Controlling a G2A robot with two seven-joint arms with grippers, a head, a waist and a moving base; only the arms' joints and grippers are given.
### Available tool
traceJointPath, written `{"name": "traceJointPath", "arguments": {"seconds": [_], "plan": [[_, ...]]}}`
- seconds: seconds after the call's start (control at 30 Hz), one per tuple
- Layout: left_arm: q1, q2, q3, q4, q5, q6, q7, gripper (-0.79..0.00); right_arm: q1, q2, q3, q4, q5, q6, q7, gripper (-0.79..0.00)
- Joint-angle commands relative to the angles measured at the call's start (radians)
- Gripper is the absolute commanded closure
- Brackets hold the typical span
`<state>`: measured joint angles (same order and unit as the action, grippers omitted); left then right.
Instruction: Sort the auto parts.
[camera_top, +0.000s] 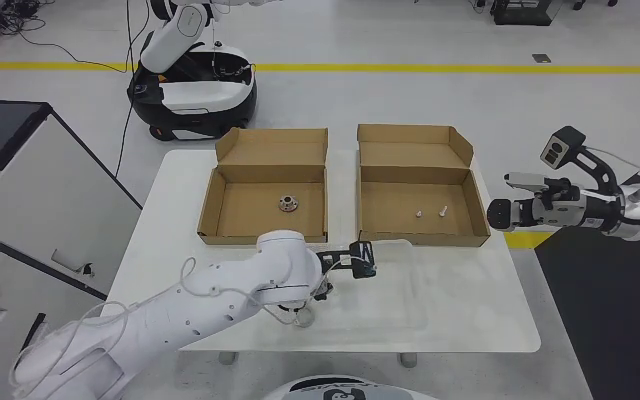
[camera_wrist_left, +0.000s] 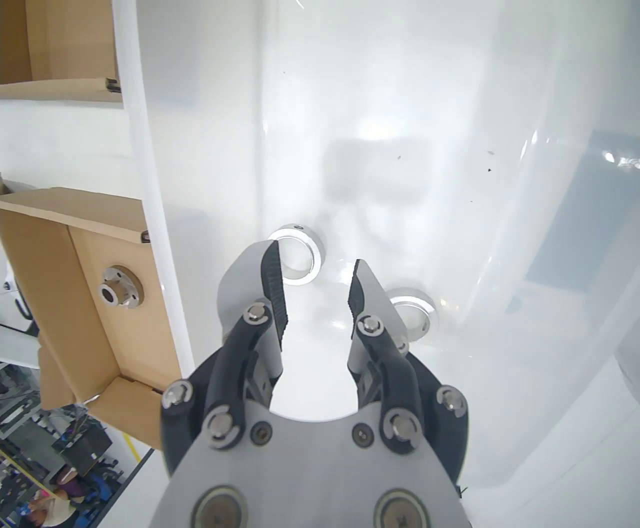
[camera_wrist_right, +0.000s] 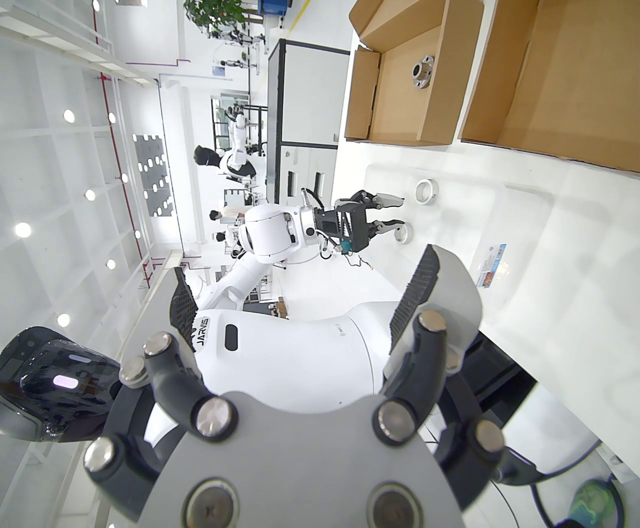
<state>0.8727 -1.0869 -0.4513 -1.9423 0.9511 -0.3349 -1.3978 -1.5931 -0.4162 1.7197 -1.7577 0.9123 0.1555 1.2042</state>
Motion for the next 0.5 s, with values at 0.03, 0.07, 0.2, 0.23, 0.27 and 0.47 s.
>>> {"name": "traceJointPath", "arguments": {"seconds": [0.03,0.07,0.2,0.23,0.27,0.47], "plan": [[0.002,-0.003,0.016,0.022,0.054,-0.009,-0.007,-0.336,0.0,0.0,0.0,0.0,0.0,0.0,0.0,-0.785],[0.005,-0.004,0.018,0.029,0.067,-0.005,0.002,-0.332,0.0,0.0,0.0,0.0,0.0,0.0,0.0,-0.785],[0.016,-0.008,0.021,0.051,0.108,0.005,0.032,-0.32,0.0,0.0,0.0,0.0,0.0,0.0,0.0,-0.785],[0.018,-0.009,0.02,0.054,0.115,0.008,0.041,-0.317,0.0,0.0,0.0,0.0,0.0,0.0,0.0,-0.785],[0.019,-0.011,0.022,0.057,0.121,0.006,0.043,-0.314,0.0,0.0,0.0,0.0,0.0,0.0,0.0,-0.785],[0.02,-0.023,0.032,0.082,0.135,-0.01,0.051,-0.299,0.0,0.0,0.0,0.0,0.0,0.0,0.0,-0.785]]}}
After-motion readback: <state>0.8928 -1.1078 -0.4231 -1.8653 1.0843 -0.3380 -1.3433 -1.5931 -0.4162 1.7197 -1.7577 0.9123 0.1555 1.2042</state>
